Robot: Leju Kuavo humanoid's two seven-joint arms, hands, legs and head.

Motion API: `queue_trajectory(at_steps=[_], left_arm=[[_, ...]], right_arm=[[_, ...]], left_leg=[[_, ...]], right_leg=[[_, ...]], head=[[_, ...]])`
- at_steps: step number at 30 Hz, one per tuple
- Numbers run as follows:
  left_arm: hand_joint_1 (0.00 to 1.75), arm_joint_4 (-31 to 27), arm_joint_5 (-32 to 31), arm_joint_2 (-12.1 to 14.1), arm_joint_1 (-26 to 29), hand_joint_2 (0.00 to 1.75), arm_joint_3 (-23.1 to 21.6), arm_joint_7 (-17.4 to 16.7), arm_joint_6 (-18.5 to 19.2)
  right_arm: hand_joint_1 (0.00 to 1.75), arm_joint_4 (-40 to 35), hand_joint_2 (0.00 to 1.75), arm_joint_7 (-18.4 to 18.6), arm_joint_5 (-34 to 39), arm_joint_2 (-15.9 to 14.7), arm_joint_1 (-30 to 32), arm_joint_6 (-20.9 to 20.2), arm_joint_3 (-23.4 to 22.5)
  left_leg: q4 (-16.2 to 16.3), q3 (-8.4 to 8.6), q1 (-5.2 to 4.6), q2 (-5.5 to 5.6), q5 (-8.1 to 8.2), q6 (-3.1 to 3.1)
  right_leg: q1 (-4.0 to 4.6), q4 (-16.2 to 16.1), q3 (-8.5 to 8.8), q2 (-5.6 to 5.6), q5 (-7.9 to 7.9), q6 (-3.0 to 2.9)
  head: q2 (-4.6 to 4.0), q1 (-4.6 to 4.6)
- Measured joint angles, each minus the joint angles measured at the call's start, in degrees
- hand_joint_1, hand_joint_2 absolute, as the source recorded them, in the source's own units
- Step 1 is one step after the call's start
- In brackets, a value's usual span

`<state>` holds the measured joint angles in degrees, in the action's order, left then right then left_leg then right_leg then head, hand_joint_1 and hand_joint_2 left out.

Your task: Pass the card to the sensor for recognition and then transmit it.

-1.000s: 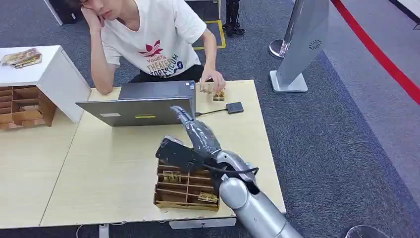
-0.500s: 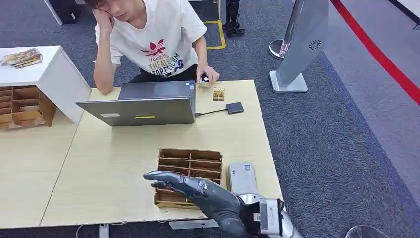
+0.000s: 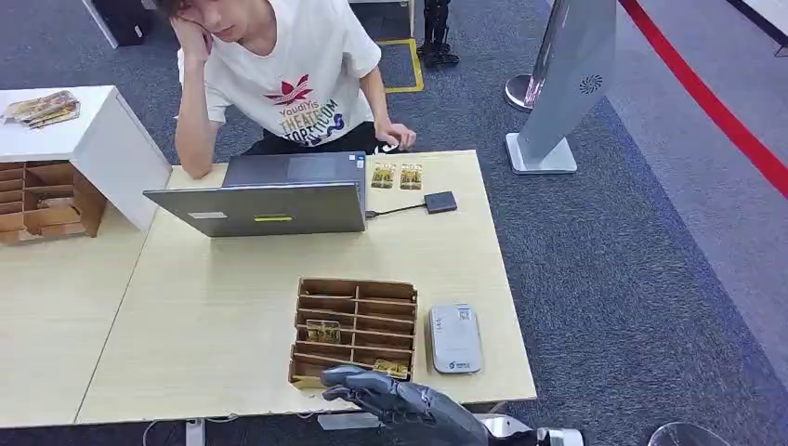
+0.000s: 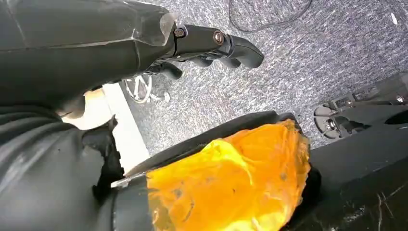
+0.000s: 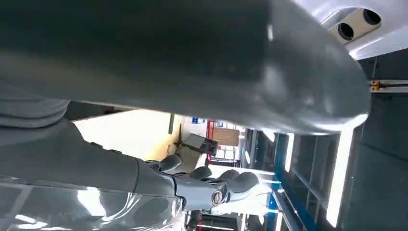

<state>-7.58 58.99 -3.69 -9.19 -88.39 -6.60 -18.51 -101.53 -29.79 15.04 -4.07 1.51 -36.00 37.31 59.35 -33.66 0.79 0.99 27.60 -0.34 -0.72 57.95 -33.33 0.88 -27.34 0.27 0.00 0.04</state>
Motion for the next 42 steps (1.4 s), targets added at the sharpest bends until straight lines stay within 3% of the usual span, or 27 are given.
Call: queue_trajectory(at_steps=[14, 32, 36, 42], left_arm=[[0.0, 0.0, 1.2, 0.1, 0.5, 0.0, 0.8, 0.9, -0.9], [0.0, 0.0, 1.2, 0.1, 0.5, 0.0, 1.0, 0.9, -1.4], [0.0, 0.0, 0.9, 0.1, 0.5, 0.0, 1.0, 0.8, -1.4], [0.0, 0.0, 0.9, 0.1, 0.4, 0.0, 1.0, 0.7, -1.2]], right_arm=[[0.0, 0.9, 0.0, -4.0, -2.5, -1.3, 2.9, -1.9, -1.2], [0.0, 1.6, 0.0, -4.5, -2.3, -2.6, 4.2, -2.1, -2.0], [0.0, 1.3, 0.0, -7.2, 1.2, -2.6, 4.7, -5.9, -2.4], [0.0, 0.5, 0.0, -4.8, 3.8, -1.5, 4.8, -7.3, -2.7]], left_leg=[[0.0, -0.01, 0.0, 0.0, 0.01, 0.01], [0.0, 0.01, 0.0, -0.01, 0.01, 0.01], [0.0, 0.01, 0.0, 0.0, 0.0, 0.01], [0.0, 0.02, 0.0, -0.01, 0.0, 0.01]], right_leg=[[0.0, 0.0, 0.0, -0.01, -0.01, 0.01], [0.0, 0.0, 0.01, -0.01, -0.01, 0.01], [0.0, 0.0, 0.02, -0.01, -0.01, 0.01], [0.0, 0.0, 0.02, -0.01, -0.01, 0.01]], head=[[0.0, 0.0], [0.0, 0.0], [0.0, 0.0], [0.0, 0.0]])
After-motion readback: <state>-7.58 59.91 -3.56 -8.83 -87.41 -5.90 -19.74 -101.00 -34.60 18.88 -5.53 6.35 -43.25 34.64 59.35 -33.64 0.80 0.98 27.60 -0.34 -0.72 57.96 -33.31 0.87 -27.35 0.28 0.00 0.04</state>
